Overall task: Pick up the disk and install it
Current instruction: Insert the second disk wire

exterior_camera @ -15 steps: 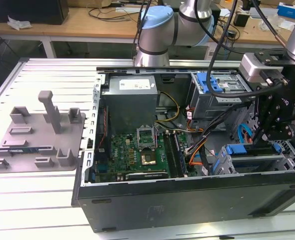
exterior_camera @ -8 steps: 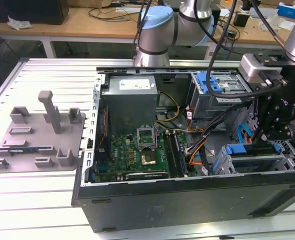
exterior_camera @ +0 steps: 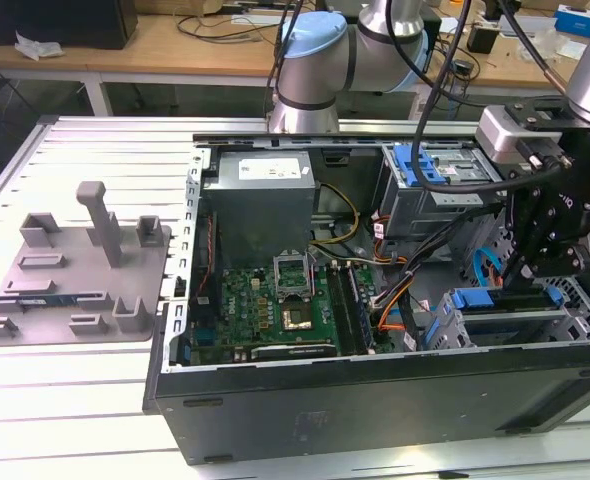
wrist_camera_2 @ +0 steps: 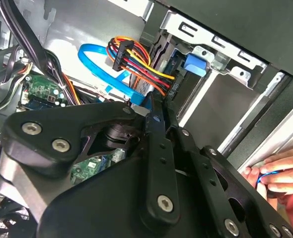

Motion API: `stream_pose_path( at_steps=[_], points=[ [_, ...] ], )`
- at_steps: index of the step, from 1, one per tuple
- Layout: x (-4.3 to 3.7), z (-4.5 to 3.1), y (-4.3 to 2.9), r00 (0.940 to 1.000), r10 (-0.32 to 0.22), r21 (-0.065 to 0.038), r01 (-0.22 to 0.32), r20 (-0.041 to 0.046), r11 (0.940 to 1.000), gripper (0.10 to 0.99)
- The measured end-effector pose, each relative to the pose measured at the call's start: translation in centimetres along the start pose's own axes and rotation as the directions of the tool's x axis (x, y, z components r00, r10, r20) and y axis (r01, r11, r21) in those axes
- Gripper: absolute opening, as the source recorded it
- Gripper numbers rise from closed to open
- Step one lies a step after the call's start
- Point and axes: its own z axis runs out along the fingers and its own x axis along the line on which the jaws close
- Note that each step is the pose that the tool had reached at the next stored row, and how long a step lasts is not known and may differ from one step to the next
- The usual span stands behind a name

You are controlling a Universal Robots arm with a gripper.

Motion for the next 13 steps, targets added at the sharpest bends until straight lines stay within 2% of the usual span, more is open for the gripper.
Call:
stream_pose_path(
  at_steps=[3,13],
  points=[
    [0.02,-0.39,-0.01,1.0,0.0,0.0,0.0,0.0,1.0,0.165],
    [0.35,-0.2,0.02,1.0,0.0,0.0,0.0,-0.0001,1.0,0.165]
  ],
)
